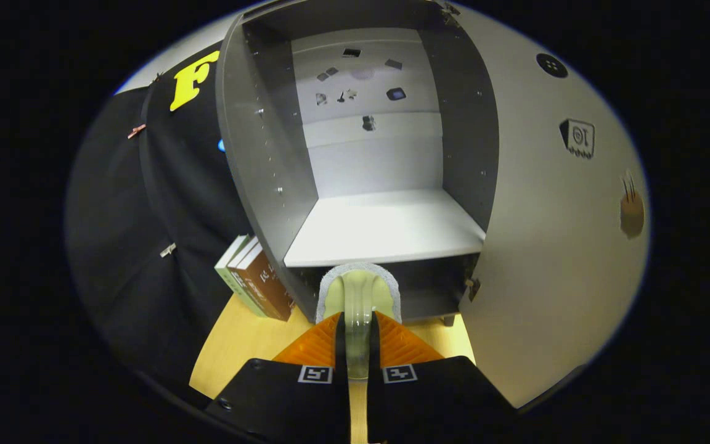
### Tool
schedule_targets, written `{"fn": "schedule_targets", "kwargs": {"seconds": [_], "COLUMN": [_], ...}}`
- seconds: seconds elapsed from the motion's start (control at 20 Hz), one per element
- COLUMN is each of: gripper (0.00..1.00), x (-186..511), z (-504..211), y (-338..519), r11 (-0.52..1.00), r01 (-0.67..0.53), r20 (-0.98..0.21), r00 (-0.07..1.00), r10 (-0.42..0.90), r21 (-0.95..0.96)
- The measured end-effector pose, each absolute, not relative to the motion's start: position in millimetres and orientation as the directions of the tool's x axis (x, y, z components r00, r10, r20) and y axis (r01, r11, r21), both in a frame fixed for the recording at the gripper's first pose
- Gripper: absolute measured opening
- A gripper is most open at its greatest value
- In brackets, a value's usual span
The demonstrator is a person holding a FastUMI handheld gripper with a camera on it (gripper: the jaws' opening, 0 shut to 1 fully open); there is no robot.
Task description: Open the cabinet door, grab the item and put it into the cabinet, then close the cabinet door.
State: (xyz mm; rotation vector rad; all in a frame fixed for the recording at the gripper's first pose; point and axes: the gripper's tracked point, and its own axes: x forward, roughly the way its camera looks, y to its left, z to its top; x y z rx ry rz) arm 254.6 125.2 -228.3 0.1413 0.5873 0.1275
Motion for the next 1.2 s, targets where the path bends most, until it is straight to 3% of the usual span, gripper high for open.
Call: {"fn": "schedule_targets", "kwargs": {"seconds": [0.4, 1.2], "gripper": [0.15, 0.15], "x": [332.4, 445.9], "z": [-186.4, -249.9], "y": [118.7, 119.0], "r11": [0.988, 0.995], "r01": [-0.05, -0.015], "r20": [-0.501, -0.602], "r00": [0.857, 0.796], "r10": [0.117, 0.069], "r21": [0.146, 0.094]}}
